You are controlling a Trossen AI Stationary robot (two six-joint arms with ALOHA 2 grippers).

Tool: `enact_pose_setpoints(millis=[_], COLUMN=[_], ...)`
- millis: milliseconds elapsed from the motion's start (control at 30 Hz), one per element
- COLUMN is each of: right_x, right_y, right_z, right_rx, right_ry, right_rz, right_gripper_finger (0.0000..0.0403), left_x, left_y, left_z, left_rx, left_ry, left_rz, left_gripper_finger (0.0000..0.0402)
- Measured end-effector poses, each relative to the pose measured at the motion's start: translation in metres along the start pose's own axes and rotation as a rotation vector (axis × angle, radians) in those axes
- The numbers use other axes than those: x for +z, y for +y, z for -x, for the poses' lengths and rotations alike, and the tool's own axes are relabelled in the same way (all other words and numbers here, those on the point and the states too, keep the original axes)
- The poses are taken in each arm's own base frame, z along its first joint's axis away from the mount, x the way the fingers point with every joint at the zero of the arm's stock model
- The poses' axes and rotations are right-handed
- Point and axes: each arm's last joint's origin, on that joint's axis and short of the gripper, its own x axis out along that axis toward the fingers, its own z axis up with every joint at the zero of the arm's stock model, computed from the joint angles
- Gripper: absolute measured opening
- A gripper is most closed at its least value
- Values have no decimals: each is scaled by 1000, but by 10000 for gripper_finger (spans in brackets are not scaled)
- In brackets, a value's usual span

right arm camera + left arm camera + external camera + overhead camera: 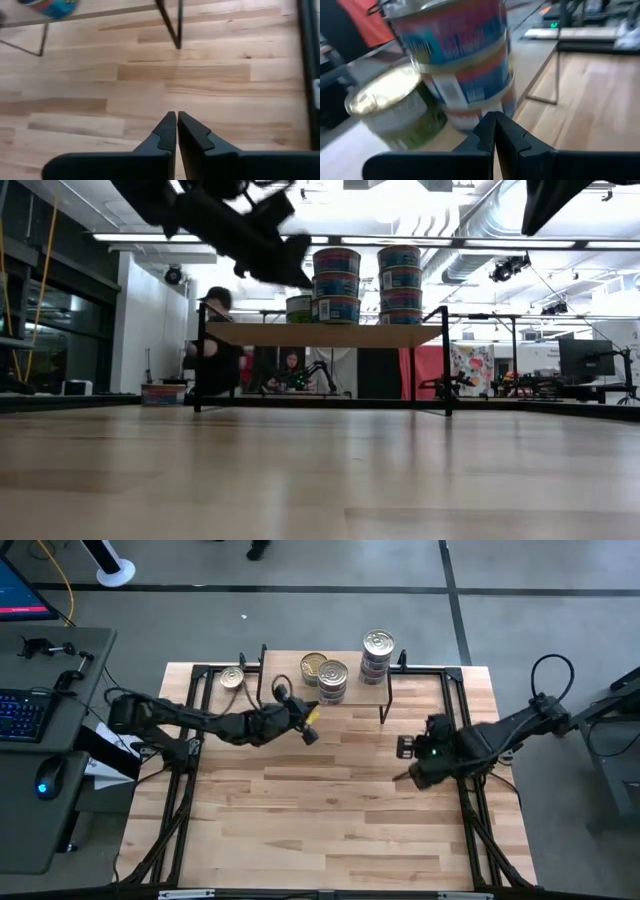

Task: Stack canned seafood by type on shelf
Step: Adjust the left stacked blue tuna cans on the shelf

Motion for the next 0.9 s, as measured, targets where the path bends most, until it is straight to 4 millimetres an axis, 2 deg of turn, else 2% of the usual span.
enact_pose_setpoints(millis=[100,300,467,900], right_x=[-9,-16,-17,-17], right_y=[-1,-2,-2,-2], right_z=[4,6,6,6], right_rx=[34,42,45,45], right_ry=[-8,-7,-5,-5], right_rz=[-15,-32,-33,-23], right_gripper_finger=[5,1,4,0], left_x=[-9,-13,-20,-29], left_y=[-8,-6,-2,-4], left_z=[-7,-14,-26,-42], left_rx=[55,147,94,54], left_ry=[11,6,20,5], left_rz=[20,54,83,116], left_gripper_finger=[0,0,0,0])
